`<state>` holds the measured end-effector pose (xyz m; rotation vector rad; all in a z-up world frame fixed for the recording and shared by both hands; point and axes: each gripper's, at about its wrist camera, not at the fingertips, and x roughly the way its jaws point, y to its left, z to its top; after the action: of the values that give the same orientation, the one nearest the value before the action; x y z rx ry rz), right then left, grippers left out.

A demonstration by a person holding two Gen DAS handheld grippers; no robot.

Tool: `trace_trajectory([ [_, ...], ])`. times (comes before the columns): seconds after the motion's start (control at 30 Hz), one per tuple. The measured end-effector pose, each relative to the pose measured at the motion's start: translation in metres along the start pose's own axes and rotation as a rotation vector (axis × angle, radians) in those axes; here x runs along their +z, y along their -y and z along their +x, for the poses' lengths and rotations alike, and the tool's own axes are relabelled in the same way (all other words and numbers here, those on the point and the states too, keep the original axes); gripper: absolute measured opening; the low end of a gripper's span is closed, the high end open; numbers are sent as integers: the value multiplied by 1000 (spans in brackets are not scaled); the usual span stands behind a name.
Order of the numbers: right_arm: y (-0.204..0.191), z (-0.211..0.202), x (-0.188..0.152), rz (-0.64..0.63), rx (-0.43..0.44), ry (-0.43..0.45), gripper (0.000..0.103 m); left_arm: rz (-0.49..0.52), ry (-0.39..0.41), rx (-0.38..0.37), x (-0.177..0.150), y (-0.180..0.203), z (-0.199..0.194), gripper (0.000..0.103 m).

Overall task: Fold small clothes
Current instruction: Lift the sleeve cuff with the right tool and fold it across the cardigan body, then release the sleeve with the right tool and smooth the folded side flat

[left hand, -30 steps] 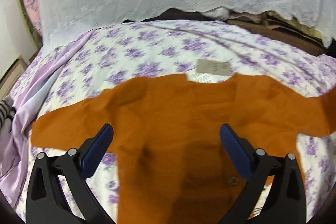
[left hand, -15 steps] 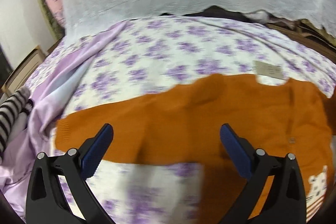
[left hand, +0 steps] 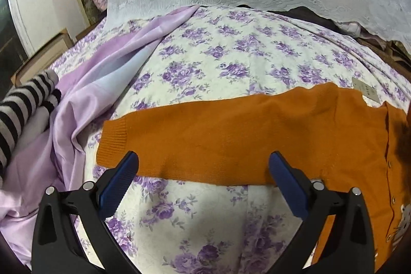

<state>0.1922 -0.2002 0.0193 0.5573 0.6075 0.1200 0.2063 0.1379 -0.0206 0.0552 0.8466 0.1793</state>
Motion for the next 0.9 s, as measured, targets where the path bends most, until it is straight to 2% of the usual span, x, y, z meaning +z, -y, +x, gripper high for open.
trace_trajectory([
  [0.13, -7, 24, -17, -24, -20, -54, 7, 36, 4, 7, -4, 11, -1, 99],
  [0.3, -13, 62, -42, -104, -102, -152, 11, 58, -25, 4, -7, 18, 5, 99],
  [0.37, -9, 80, -54, -116, -119, -225, 27, 61, -28, 6, -7, 19, 7, 99],
  [0.43, -5, 88, -61, -119, -119, -259, 28, 62, -32, 7, -8, 19, 9, 99],
  [0.57, -7, 76, -58, -124, -79, -243, 31, 58, -46, 6, -8, 18, 13, 99],
  [0.63, -9, 54, -51, -141, -48, -192, 31, 52, -43, 2, -8, 17, 12, 99],
  [0.73, -8, 16, -37, -215, -81, -107, 31, 60, -11, 2, -10, 19, 6, 99],
  [0.83, 10, -14, -24, -218, -78, -79, 31, 92, 22, 21, -13, 30, -2, 99],
  [0.9, 21, -25, -18, -224, -116, -59, 31, 94, 26, 6, -13, 39, -10, 99],
])
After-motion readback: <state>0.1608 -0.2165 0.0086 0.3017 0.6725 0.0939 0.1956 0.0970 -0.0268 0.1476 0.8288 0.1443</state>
